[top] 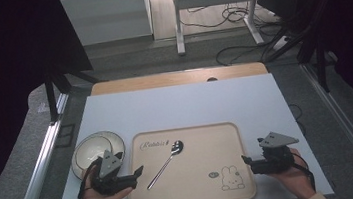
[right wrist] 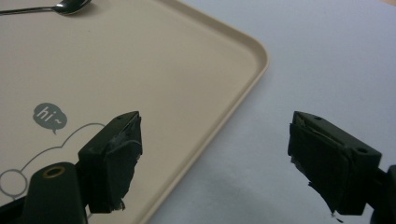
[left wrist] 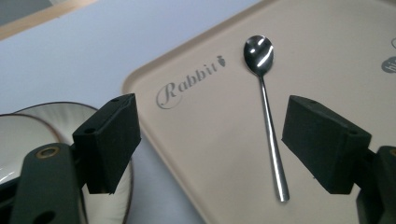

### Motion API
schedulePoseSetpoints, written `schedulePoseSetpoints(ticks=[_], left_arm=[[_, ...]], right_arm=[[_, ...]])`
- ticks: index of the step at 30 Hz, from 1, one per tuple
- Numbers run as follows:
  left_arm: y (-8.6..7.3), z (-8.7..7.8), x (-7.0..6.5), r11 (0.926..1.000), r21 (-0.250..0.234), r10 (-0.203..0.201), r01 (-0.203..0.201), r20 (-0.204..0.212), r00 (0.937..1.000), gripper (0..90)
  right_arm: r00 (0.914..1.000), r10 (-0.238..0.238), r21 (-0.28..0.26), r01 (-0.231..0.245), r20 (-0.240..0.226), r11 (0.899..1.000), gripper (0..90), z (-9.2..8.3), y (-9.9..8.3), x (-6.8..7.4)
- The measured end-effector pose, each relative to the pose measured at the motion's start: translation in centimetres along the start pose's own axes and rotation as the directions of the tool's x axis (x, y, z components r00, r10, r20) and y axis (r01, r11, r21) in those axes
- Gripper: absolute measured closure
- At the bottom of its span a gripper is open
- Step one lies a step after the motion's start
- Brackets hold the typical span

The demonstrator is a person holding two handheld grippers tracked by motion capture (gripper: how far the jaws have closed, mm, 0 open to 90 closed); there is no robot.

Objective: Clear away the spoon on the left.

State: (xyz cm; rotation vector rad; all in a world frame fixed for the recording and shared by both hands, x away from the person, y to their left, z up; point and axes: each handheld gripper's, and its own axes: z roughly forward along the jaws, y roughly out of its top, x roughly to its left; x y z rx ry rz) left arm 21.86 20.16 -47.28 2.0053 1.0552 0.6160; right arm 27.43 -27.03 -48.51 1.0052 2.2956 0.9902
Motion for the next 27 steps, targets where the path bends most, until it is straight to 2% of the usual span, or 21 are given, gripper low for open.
schedulePoseSetpoints(ticks=[4, 6, 11, 17, 20, 23, 27], left_arm=[[-0.9, -1.2, 0.8, 0.9993, -0.016, -0.034, 0.033, -0.022, 0.9992, 20.2], [-1.3, -1.6, 1.2, 0.9979, -0.032, -0.057, 0.057, -0.013, 0.9983, 20.4], [-1.9, -2.1, 1.7, 0.9961, -0.043, -0.078, 0.078, -0.016, 0.9968, 20.3], [-2.0, -1.5, 2.0, 0.9971, -0.029, -0.071, 0.071, -0.009, 0.9974, 20.2], [-1.9, -1.1, 1.9, 0.9976, -0.02, -0.066, 0.066, 0.004, 0.9978, 20.1], [-1.6, -0.9, 1.9, 0.9966, -0.028, -0.077, 0.078, 0.022, 0.9968, 19.7], [-1.3, -0.6, 1.6, 0.9972, -0.025, -0.071, 0.071, 0.028, 0.9971, 19.4]], right_arm=[[0.9998, 0.018, -0.018, -0.019, -0.008, 1.0, 18.0, -0.5, -0.1, -0.1], [0.9999, 0.015, -0.023, -0.015, -0.002, 1.0, 17.9, -0.8, -0.2, 0.0], [0.9994, 0.035, -0.056, -0.035, -0.003, 0.998, 17.7, -1.1, -0.1, -0.3], [0.9989, 0.044, -0.065, -0.045, -0.018, 0.997, 17.5, -0.9, 0.1, -0.5], [0.9987, 0.05, -0.065, -0.05, -0.008, 0.997, 17.2, -1.0, 0.0, -0.6], [0.9985, 0.054, -0.074, -0.054, -0.006, 0.996, 17.1, -1.1, -0.2, -0.7], [0.9975, 0.07, -0.08, -0.07, -0.001, 0.994, 16.4, -1.1, -0.2, -0.8]])
